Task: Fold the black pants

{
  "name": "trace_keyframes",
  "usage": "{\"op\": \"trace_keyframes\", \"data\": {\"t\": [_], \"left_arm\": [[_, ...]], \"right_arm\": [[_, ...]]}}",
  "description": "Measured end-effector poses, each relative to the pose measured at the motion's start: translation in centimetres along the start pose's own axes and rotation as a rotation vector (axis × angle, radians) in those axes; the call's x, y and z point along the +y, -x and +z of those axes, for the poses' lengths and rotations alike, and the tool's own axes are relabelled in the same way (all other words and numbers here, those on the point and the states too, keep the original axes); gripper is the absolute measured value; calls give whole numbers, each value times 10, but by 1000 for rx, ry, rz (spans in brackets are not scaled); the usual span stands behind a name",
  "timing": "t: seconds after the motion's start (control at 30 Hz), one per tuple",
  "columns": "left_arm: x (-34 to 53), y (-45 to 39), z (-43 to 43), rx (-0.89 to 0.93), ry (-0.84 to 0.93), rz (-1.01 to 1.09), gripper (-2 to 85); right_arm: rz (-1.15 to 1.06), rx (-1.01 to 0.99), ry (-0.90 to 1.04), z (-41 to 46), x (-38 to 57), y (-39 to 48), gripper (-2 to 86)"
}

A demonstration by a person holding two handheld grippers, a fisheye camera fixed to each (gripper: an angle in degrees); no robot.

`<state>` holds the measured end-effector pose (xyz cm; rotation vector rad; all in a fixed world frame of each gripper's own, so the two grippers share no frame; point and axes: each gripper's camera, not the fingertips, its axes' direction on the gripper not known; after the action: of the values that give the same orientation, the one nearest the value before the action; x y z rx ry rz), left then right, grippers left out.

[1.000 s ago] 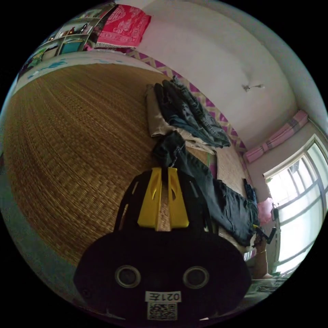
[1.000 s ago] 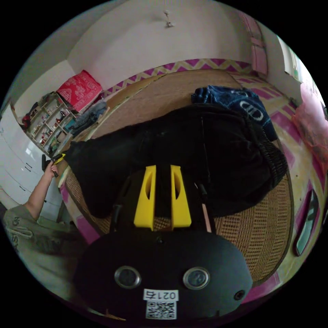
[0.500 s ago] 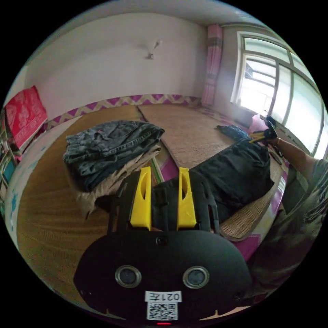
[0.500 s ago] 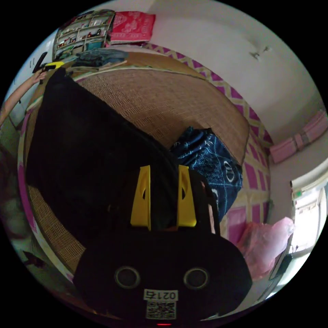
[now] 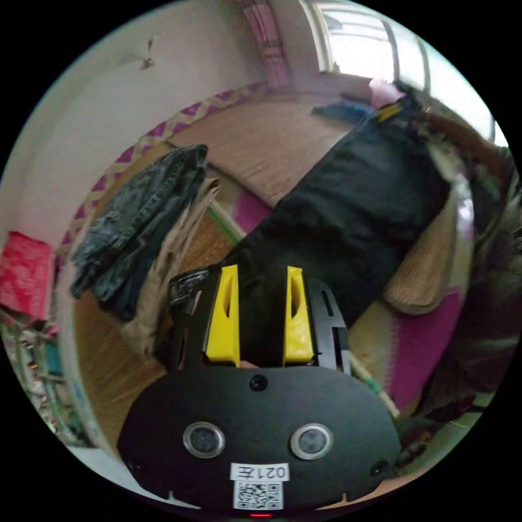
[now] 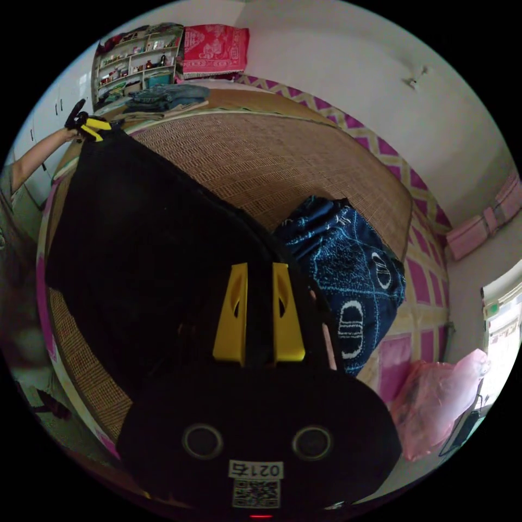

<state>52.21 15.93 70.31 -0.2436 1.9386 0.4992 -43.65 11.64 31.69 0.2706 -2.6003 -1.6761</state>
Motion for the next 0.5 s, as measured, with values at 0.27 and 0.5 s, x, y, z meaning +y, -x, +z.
{"op": "trace_keyframes", "data": {"t": [0.27, 0.5], "left_arm": [[133, 40, -65, -478, 1, -960, 22], [125, 30, -90, -127, -282, -769, 0]], "right_arm": [[6, 43, 4, -3, 0, 3, 76], [40, 37, 5, -7, 5, -7, 86]]}}
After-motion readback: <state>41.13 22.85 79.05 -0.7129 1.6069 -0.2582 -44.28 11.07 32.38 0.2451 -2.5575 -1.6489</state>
